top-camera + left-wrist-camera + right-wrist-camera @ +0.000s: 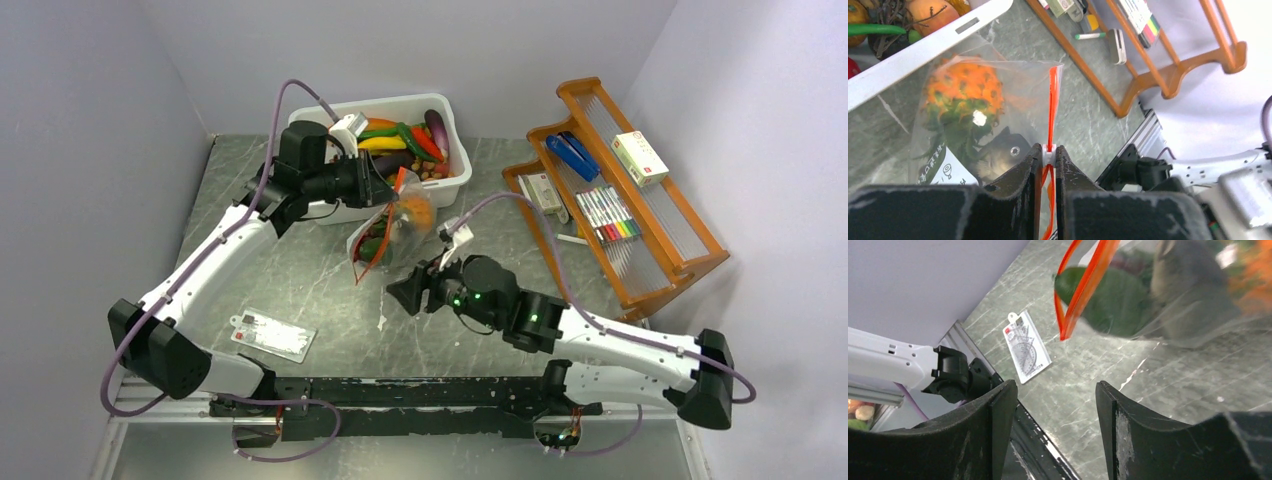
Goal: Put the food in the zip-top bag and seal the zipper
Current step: Zip the zipper food storage bag at the center of the board.
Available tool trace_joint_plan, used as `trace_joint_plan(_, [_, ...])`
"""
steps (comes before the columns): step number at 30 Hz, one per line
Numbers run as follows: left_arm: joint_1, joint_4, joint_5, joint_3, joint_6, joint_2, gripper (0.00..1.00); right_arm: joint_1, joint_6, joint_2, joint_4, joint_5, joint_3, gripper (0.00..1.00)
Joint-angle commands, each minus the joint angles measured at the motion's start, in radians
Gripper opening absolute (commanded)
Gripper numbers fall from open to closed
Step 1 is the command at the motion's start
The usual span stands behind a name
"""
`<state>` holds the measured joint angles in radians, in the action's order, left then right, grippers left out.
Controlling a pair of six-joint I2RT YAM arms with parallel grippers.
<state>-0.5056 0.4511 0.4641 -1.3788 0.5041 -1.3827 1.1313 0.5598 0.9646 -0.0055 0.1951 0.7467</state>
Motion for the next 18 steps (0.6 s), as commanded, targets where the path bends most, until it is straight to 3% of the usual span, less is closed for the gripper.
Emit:
trace_joint_plan(1, [0.000, -0.148, -0.014, 0.005, 0.159, -0.009, 0.07, 0.091, 0.119, 0.093, 0.024, 0.178, 0.016, 0.61])
trace_joint_plan(11, [-0.004, -0.219, -0.144, 0.085, 0.210, 0.011, 0.07, 0.161, 0.148, 0.314, 0.157, 0.376, 0.077, 0.63])
trace_joint_plan(15, [-0.005, -0.241, -0.156, 0.093, 0.271, 0.002, 0.07, 0.168, 0.203, 0.406, 0.097, 0.507, 0.111, 0.63])
trace_joint_plan(18, [-0.005, -0.246, -0.149, 0.094, 0.300, -0.011, 0.07, 0.168, 0.186, 0.437, 0.125, 0.511, 0.118, 0.63])
